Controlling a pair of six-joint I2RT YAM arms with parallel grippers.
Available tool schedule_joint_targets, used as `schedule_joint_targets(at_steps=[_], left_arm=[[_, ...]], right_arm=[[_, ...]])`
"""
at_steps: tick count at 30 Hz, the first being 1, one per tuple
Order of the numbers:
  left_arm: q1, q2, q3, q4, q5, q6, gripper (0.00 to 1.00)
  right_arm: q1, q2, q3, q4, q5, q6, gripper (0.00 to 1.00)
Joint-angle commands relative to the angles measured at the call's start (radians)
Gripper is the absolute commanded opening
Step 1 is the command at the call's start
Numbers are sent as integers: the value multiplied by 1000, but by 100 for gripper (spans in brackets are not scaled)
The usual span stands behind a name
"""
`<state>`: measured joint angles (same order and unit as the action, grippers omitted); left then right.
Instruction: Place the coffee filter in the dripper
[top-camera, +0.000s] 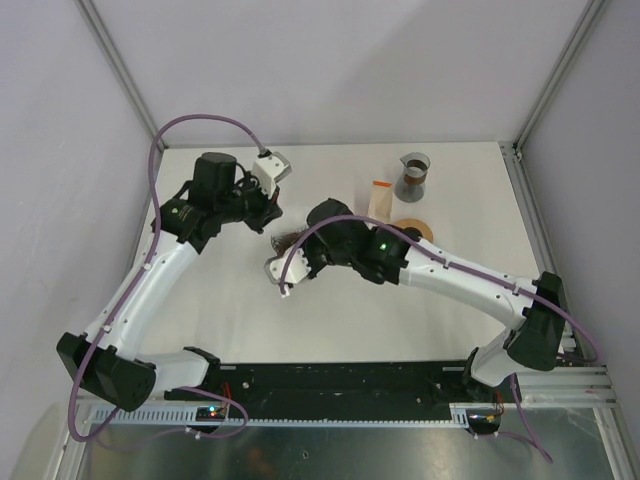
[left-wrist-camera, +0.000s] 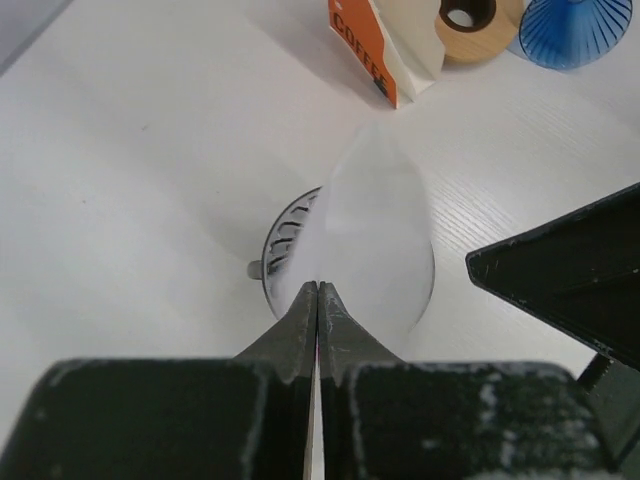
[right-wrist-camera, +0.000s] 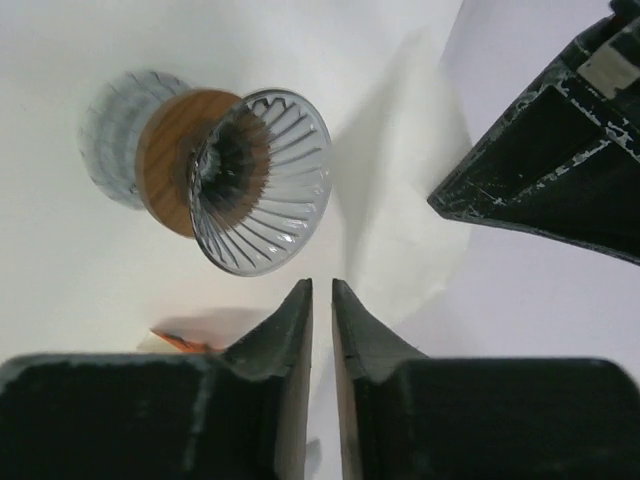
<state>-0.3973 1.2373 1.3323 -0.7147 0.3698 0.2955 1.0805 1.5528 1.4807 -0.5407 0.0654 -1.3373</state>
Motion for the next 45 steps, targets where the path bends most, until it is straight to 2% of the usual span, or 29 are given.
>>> schedule_joint_targets(at_steps=[1,3,6,8,10,12,14,17,22,31,45], left_arm=[[-4,-20,-6,77,-36,-13,0],[-4,-20,-16,89,-36,-18,0],[-3,-21,-26,104,-38,-36,0],[-3,-24,-34,119,-48,-59,0],[-3,-28,-40,134,-64,-96,0],[-3,-31,-41,148,-90,-143,0],[-3,-31,-38,162,-123,-194,0],[-4,-31,-44,194,-158,-269,0],[-7,-36,-69,241,-173,-393,0],[-16,-47,-92,278,-206,-396,0],[-17,-45,-85,296,-223,-400,0]], right_arm=[[-48,-71,1,67,-175,177,26],[-75,-99,-2,86,-285,279,39],[-104,-145,-27,204,-353,557,58],[-114,-166,-40,311,-300,786,70],[-122,-177,-43,402,-164,1039,78],[-127,-174,-39,445,7,1298,79],[-135,-163,-32,427,167,1535,75],[-128,-139,-28,403,346,1755,69],[-128,-77,-29,453,422,1914,75],[-166,31,-42,530,336,2074,75],[-192,137,-42,530,240,2135,55]])
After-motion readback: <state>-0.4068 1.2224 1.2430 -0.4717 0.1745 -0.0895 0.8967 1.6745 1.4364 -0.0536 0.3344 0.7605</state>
